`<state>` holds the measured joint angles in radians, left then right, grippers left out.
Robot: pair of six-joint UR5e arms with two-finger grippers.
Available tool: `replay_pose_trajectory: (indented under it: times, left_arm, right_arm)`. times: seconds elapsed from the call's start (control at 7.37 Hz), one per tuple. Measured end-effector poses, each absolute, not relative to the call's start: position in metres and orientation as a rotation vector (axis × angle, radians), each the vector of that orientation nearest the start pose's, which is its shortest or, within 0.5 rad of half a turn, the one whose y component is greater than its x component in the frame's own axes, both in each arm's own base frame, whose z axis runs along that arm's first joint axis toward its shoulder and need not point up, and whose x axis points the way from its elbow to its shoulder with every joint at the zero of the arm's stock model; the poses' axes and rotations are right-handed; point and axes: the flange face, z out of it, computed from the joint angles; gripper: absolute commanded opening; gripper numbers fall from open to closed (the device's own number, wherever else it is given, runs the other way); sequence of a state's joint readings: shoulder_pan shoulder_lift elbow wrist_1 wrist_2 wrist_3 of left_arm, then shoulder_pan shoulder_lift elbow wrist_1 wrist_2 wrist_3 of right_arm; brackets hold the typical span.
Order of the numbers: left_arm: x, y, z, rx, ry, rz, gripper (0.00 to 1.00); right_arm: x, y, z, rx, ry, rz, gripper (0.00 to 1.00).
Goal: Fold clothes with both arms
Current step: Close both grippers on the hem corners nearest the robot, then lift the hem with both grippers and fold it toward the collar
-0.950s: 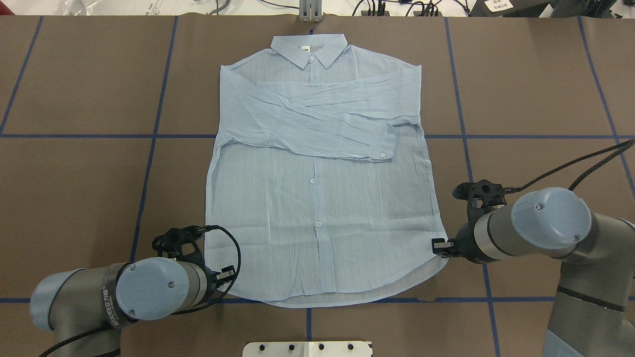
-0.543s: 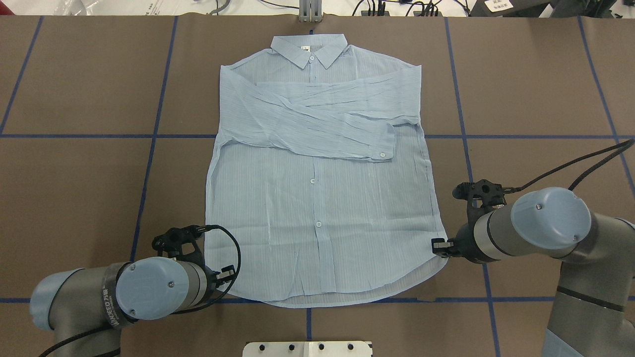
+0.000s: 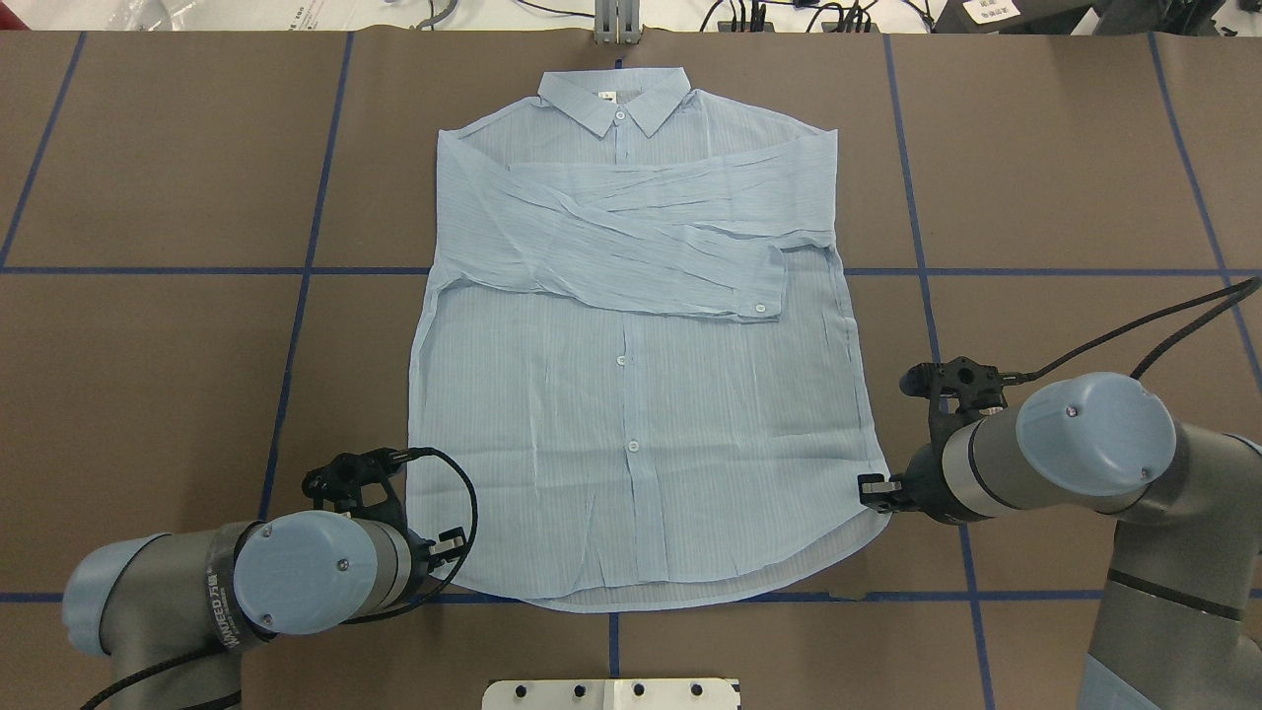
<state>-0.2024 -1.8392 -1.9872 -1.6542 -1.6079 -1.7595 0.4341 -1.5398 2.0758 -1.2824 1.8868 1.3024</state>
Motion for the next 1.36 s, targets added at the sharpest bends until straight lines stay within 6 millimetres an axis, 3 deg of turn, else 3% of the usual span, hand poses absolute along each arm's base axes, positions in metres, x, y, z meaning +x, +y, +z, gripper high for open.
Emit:
replay_pose_trajectory:
  times: [0.27, 0.81, 1.09, 1.36]
  left_arm:
    - [0.52, -0.239, 0.327, -0.031, 0.771, -0.357, 0.0]
    - [0.514, -0.247, 0.316, -0.027, 0.795, -0.366, 0.0]
    - [0.496, -0.269, 0.297, -0.005, 0.837, -0.39, 0.0]
    - [0.462, -0.309, 0.282, 0.069, 0.871, -0.38, 0.0]
  right_arm:
    - [-0.399, -0.298, 0.377, 0.003, -0.871, 0.025, 0.0]
    - [-0.395, -0.302, 0.374, 0.001, -0.879, 0.031, 0.0]
    - [-0.383, -0.317, 0.369, 0.001, -0.896, 0.054, 0.0]
    - [-0.355, -0.347, 0.359, -0.007, -0.938, 0.099, 0.0]
